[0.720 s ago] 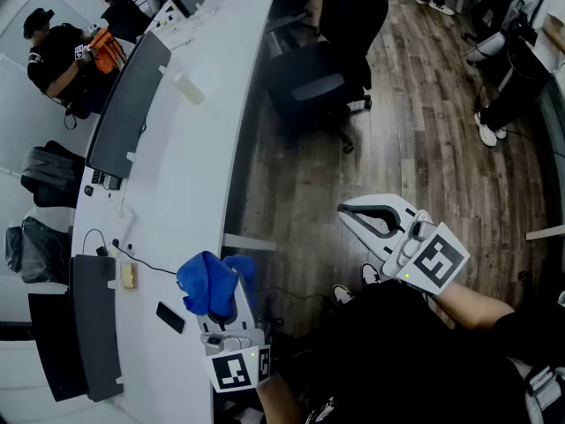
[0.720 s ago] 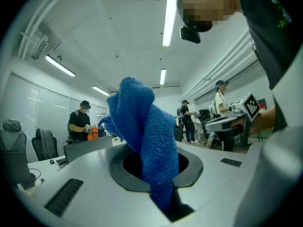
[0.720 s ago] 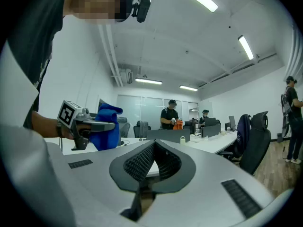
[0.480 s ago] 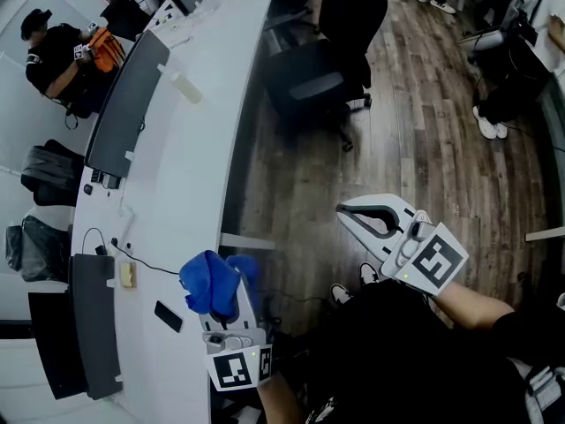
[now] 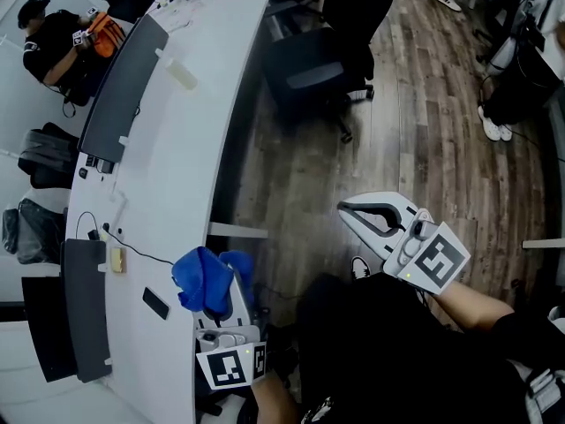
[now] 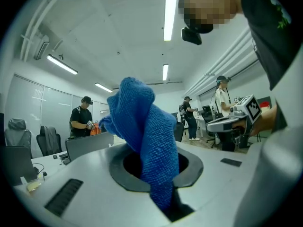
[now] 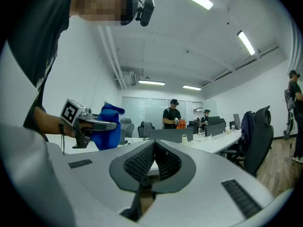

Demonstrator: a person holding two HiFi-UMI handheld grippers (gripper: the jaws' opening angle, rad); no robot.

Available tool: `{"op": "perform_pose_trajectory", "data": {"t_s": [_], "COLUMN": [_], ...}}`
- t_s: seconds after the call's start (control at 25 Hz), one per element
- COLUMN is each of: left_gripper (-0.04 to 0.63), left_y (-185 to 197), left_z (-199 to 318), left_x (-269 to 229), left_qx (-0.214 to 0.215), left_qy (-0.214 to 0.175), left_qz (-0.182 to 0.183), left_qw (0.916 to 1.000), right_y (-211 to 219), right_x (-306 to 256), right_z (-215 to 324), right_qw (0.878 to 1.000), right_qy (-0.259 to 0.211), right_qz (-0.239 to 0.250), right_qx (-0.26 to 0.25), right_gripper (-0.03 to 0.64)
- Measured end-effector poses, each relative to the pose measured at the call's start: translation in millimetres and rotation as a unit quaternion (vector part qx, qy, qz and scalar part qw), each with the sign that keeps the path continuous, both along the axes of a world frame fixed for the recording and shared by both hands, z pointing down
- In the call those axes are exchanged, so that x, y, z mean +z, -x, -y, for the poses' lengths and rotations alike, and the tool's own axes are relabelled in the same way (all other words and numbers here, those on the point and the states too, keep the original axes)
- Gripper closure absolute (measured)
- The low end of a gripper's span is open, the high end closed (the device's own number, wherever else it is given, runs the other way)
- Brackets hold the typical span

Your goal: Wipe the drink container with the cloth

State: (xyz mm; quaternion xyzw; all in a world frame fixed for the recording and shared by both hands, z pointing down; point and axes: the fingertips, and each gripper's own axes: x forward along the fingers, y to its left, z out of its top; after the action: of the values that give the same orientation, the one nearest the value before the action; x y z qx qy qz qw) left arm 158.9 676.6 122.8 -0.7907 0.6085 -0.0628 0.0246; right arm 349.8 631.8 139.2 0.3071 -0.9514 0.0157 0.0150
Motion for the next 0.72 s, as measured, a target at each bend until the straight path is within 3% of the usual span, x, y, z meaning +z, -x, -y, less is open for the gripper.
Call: {"op": "perform_pose_trajectory", "data": {"t_s": [0.24,0.44,0.52,0.72], "left_gripper": [0.545,0.545,0.545,0.545], "left_y": [-6,-18,-22,-15], "left_z": [5,18,27,51], "left_x": [5,9,10,18], "left_qx": [-0.009,-0.006,0.005,0.013], "left_qy": [0.007,0.016,0.013,0.012], "left_qz": [0.001,0.096,0.115,0.091], "left_qw": [0.9999,0.9952,0.9932,0.9957], "right_y": [-9,-9,-8,9], "right_x": [17,23,27,24], "right_z": [11,26,33,56], "right_qw": [1.000,1.000,1.000,1.000], "right_qy": [0.003,0.019,0.023,0.007], "right_qz": [-0.015,-0.010,-0.016,-0.014], "right_qx": [-0.005,-0.003,-0.003,-0.004], "right_gripper": [0.617,0.617,0.617,0.617]}}
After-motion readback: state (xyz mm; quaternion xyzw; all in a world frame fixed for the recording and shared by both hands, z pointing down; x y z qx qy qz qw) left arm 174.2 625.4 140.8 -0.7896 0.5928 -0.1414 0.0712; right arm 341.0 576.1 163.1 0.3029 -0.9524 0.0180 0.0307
